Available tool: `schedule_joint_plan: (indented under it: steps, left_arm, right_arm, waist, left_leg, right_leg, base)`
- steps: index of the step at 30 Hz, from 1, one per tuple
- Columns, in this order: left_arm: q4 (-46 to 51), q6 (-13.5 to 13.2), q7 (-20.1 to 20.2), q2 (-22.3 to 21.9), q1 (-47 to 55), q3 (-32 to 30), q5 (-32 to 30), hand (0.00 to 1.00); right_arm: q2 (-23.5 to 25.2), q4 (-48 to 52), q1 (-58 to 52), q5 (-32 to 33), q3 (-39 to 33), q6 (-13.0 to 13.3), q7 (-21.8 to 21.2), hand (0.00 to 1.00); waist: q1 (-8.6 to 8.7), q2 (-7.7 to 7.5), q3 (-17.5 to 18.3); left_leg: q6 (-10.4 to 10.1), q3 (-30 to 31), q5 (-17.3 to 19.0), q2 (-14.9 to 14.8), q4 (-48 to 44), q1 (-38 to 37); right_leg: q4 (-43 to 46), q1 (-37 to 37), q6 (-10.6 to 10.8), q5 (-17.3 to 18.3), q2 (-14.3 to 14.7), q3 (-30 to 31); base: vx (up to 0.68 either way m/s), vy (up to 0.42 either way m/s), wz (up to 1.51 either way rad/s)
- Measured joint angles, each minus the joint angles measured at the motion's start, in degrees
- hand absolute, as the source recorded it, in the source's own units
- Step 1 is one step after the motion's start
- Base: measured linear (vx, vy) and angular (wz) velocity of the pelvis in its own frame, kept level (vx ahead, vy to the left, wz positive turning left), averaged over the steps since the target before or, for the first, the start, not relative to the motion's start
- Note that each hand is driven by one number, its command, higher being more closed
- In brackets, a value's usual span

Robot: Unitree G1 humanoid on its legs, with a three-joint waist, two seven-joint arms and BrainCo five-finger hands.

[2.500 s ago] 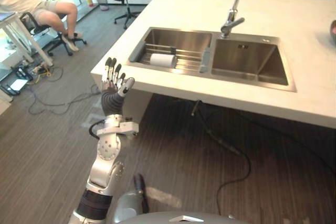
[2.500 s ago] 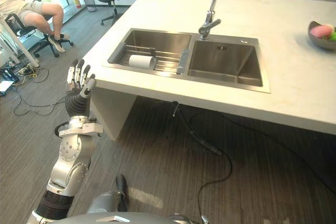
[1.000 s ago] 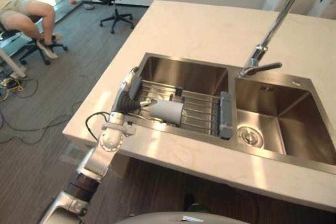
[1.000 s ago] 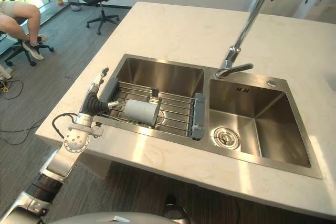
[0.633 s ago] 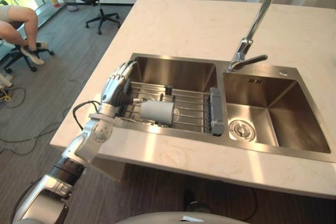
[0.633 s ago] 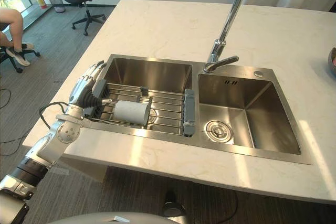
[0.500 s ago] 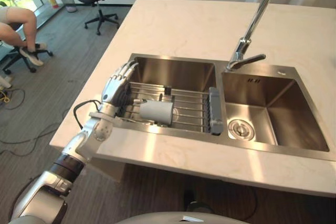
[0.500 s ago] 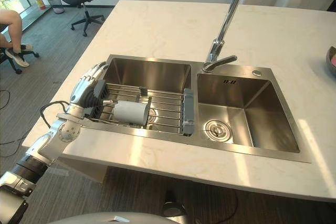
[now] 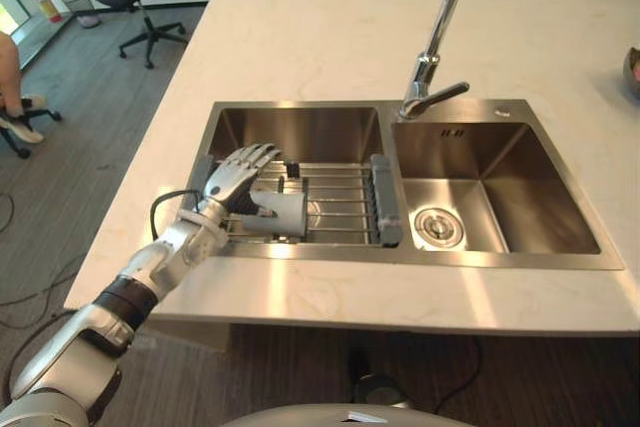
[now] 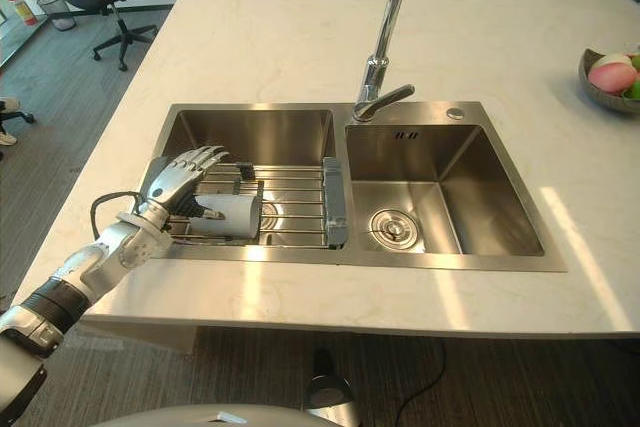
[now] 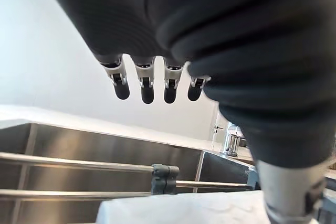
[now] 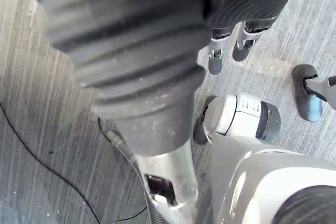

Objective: Walk over to the sink, pick up the cup, carry it to the dishwasher, place the cup inside the dishwasher, then close the dishwasher door

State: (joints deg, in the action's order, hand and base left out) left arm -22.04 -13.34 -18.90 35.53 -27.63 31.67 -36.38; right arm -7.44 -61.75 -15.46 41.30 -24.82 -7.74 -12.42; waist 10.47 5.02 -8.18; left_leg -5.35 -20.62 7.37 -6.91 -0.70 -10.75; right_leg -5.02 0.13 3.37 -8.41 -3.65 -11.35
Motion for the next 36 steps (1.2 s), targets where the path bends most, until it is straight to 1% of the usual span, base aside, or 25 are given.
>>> schedule_joint_plan:
  steps: [2,3,4,5,6,8,9,10,12,13,16,17,18,22,25,28,29,34,36]
  left_arm:
    - [-1.2,-1.2,0.2,0.0,0.0,0.2,-0.2,0.00]
    - [-1.4,-1.3,0.4,0.0,0.0,0.4,-0.5,0.00]
    - [-1.5,-1.8,1.5,0.2,0.0,1.4,-0.5,0.00]
    - [-1.5,-2.7,3.7,0.6,0.0,3.7,-0.5,0.00]
    - [-1.5,-2.9,4.9,0.6,0.0,4.8,-0.5,0.00]
    - [-1.5,-2.8,7.0,0.1,-0.3,5.6,0.1,0.00]
    - [-1.6,-2.7,9.6,0.3,-1.3,6.3,0.1,0.00]
    - [-1.6,-2.1,12.1,0.4,-2.3,7.0,0.2,0.00]
    - [-1.6,-1.0,14.9,0.4,-3.2,7.9,0.4,0.00]
    - [-1.6,-0.2,15.9,0.4,-3.5,8.5,0.8,0.00]
    - [-1.5,1.2,15.4,0.5,-3.6,9.2,0.8,0.00]
    - [-1.5,1.3,15.4,0.5,-3.6,9.2,0.8,0.00]
    - [-1.6,2.0,14.6,0.6,-3.5,9.3,0.6,0.00]
    - [-1.6,2.2,11.6,0.5,-2.9,9.3,-0.5,0.00]
    - [-2.1,3.1,12.0,0.4,-2.9,9.2,-2.1,0.00]
    - [-2.8,3.4,14.6,0.1,-3.0,8.7,-2.1,0.00]
    - [-3.2,3.3,15.6,-0.3,-3.1,8.5,-2.0,1.00]
    - [-3.7,3.6,19.4,-1.1,-4.3,8.6,-2.0,1.00]
    - [-4.3,3.6,19.8,-1.2,-5.1,9.1,-2.2,1.00]
  right_arm:
    - [-0.3,0.0,0.0,0.3,0.0,-0.6,0.0,0.00]
    - [-0.4,0.0,0.0,0.9,0.0,-1.0,0.0,0.00]
    - [-0.6,0.0,0.0,1.8,0.0,-1.6,0.0,0.00]
    - [-1.0,0.0,0.0,2.3,0.0,-2.1,0.0,0.00]
    - [-1.2,0.0,0.0,2.3,0.0,-2.3,0.0,0.00]
    - [-1.7,0.0,0.1,2.4,0.1,-2.6,0.1,0.00]
    - [-1.9,0.0,0.1,3.1,0.6,-2.7,0.2,0.00]
    - [-2.4,0.1,0.1,3.7,1.5,-2.8,0.3,0.00]
    - [-2.8,0.1,0.2,4.4,2.2,-2.8,0.5,0.00]
    - [-3.0,0.2,0.2,4.7,2.7,-3.3,0.7,0.00]
    - [-3.3,0.1,0.3,6.4,4.1,-4.3,1.6,0.00]
    - [-3.3,0.1,0.3,6.6,4.1,-4.4,1.6,0.00]
    - [-3.4,0.1,0.3,6.8,4.3,-4.7,1.6,0.00]
    - [-4.1,0.1,0.3,6.8,4.4,-4.9,1.4,0.00]
    - [-4.6,0.1,0.3,6.8,4.4,-4.9,1.4,0.00]
    - [-4.7,0.1,0.4,6.8,4.4,-4.9,1.4,0.00]
    - [-4.7,0.1,0.4,6.8,4.4,-4.9,1.4,0.00]
    - [-4.7,0.1,0.5,6.8,5.7,-4.9,1.7,0.00]
    - [-4.8,0.1,0.5,6.8,6.4,-4.9,1.9,0.00]
  waist:
    - [-0.04,0.12,-0.1]
    - [-0.10,0.16,-0.1]
    - [-0.15,0.29,-0.2]
    - [-0.10,0.59,-0.3]
    - [-0.08,0.73,-0.4]
    - [0.06,0.88,-0.4]
    - [0.27,0.90,-0.4]
    - [0.41,1.05,-0.5]
    - [0.80,1.40,-0.7]
    - [0.99,1.58,-0.8]
    - [1.33,1.99,-1.1]
    - [1.33,2.01,-1.1]
    - [1.31,2.18,-1.2]
    - [1.33,2.25,-1.2]
    - [1.44,2.22,-1.3]
    - [1.79,2.28,-1.2]
    - [1.80,2.30,-1.2]
    - [1.88,2.30,-1.2]
    - [2.09,2.41,-1.3]
  left_leg:
    - [0.0,0.0,0.0,0.0,-0.1,0.0]
    - [0.0,0.0,0.0,0.0,-0.1,0.0]
    - [0.0,0.0,0.0,0.0,-0.1,0.1]
    - [0.0,0.0,0.0,0.0,-0.1,0.1]
    - [0.0,0.0,0.0,0.0,-0.1,0.1]
    - [0.0,-0.1,0.0,0.0,-0.1,0.2]
    - [-0.1,-0.1,0.0,-0.1,-0.1,0.3]
    - [-0.1,-0.1,0.0,-0.1,0.0,0.2]
    - [-0.2,-0.3,0.1,-0.1,0.0,0.1]
    - [-0.2,-0.5,0.2,-0.1,0.0,0.0]
    - [-0.2,-0.6,0.2,-0.1,0.0,0.0]
    - [-0.2,-0.6,0.2,-0.1,0.0,0.0]
    - [-0.2,-0.6,0.2,-0.1,0.0,0.0]
    - [-0.2,-0.5,0.2,-0.1,-0.1,0.0]
    - [-0.2,-0.5,0.2,-0.1,-0.1,0.1]
    - [-0.3,-0.5,0.3,-0.1,0.0,0.1]
    - [-0.4,-0.6,0.3,-0.1,0.0,0.0]
    - [-0.5,-1.4,0.5,-0.1,0.0,-0.3]
    - [-0.5,-1.4,0.5,-0.1,0.0,-0.3]
  right_leg:
    - [0.0,0.0,0.0,-0.1,0.0,0.0]
    - [0.0,0.0,0.0,-0.1,0.0,0.0]
    - [0.0,0.0,0.0,-0.1,-0.1,0.0]
    - [0.0,0.0,0.0,-0.1,-0.1,0.0]
    - [0.0,0.0,0.0,-0.1,-0.1,0.0]
    - [0.0,-0.2,0.0,-0.1,-0.1,0.0]
    - [0.0,-0.2,0.0,-0.1,0.0,0.0]
    - [0.0,-0.2,0.0,-0.1,0.0,0.0]
    - [0.0,-0.2,0.0,-0.1,0.1,0.3]
    - [0.0,-0.2,0.0,0.0,0.1,0.4]
    - [0.0,-0.2,0.1,0.0,0.1,0.5]
    - [0.0,-0.2,0.1,0.0,0.1,0.5]
    - [0.0,-0.2,0.1,0.0,0.1,0.4]
    - [0.0,-0.2,0.1,0.0,0.1,0.3]
    - [0.0,-0.2,0.1,0.0,0.1,0.3]
    - [-0.1,-0.3,0.1,0.0,0.1,0.3]
    - [-0.1,-0.2,0.1,0.0,0.1,0.4]
    - [-0.1,-0.2,0.1,0.0,0.2,1.0]
    - [-0.1,-0.2,0.1,0.0,0.2,1.2]
  base:
    - [-0.06,-0.013,0.01]
    - [-0.06,-0.014,0.01]
    - [-0.05,-0.015,0.01]
    - [-0.06,-0.017,0.00]
    - [-0.05,-0.013,-0.01]
    - [0.00,0.000,0.00]
    - [0.00,0.000,0.00]
    - [0.00,0.000,0.00]
    - [-0.01,-0.005,-0.06]
    - [-0.01,-0.003,-0.07]
    - [0.00,-0.002,-0.01]
    - [-0.04,-0.012,0.01]
    - [-0.05,-0.013,0.01]
    - [-0.01,-0.003,0.00]
    - [0.00,0.000,0.00]
    - [0.00,0.000,0.00]
    - [0.00,0.000,0.00]
    - [-0.01,-0.003,-0.05]
    - [-0.04,-0.010,-0.04]
